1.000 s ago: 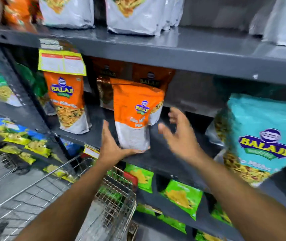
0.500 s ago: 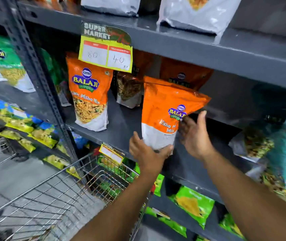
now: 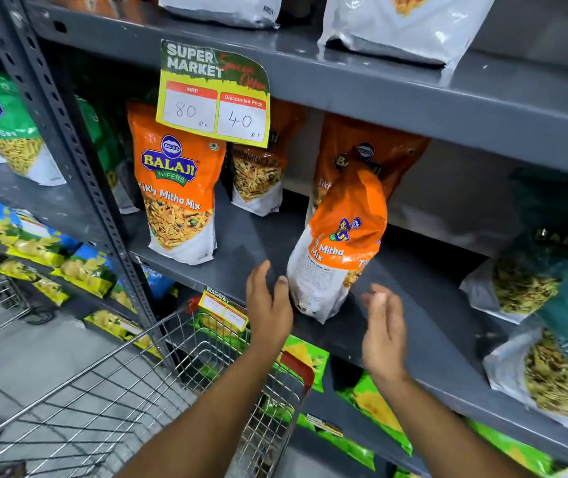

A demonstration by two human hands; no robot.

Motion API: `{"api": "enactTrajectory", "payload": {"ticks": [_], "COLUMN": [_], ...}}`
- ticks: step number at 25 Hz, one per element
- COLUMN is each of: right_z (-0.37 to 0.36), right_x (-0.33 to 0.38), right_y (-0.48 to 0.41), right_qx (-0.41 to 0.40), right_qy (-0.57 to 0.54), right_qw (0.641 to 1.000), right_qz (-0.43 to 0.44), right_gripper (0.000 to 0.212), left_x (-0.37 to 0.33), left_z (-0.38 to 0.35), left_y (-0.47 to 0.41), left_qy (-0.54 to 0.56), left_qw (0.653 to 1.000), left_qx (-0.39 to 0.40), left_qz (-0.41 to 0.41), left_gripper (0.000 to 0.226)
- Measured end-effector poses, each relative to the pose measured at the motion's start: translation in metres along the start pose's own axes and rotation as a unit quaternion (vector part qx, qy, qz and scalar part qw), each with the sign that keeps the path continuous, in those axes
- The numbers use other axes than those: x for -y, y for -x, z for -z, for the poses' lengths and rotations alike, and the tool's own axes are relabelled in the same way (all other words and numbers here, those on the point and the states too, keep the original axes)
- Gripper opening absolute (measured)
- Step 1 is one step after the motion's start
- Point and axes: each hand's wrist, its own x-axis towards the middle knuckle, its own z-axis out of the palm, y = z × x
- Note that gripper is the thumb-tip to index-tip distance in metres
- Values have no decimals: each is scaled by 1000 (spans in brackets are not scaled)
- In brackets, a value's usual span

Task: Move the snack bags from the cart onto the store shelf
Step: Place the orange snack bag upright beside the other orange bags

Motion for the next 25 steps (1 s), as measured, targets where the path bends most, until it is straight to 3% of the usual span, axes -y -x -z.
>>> {"api": "enactTrajectory", "payload": {"ticks": [2,5,7,10,12,15,18,21,24,25], "right_z": [-5,-12,-19,-25,-23,-7,-3,-23,-24,-16], "right_x": [14,29,34,18,12,14,33,31,31,40], "right_y": [-31,-57,-33,28,46,15,-17,12,36,28], "right_qx": [-90,25,83,108,85,-35,5,69,81,39], "right_qy": [-41,-120,-121,-66,2,50,14,15,5,-19], "right_qw": [993,977,983,992,996,998,993,994,996,998], "right_qz": [-71,-177,-113,8,7,-30,-119,-87,-42,-45], "right_gripper": [59,54,53,58,54,52,45,22,31,40], "left_x": [-4,-6,-11,-26,-32,-23,-3,-15,-16,-8], "left_z": [-7,-20,-16,-2,2,6,5,2,18,25], "left_y": [27,47,33,-3,-33,-42,-10,-13,-35,-37], "left_qy": [16,31,48,62,86,136,107,108,91,61], "left_qw": [999,991,987,974,970,975,974,961,963,960], "left_qx": [40,128,152,211,208,156,197,252,249,272], "left_qz": [-15,-26,-7,49,93,87,33,31,45,23], "left_gripper": [52,63,63,39,44,42,46,42,42,60]}}
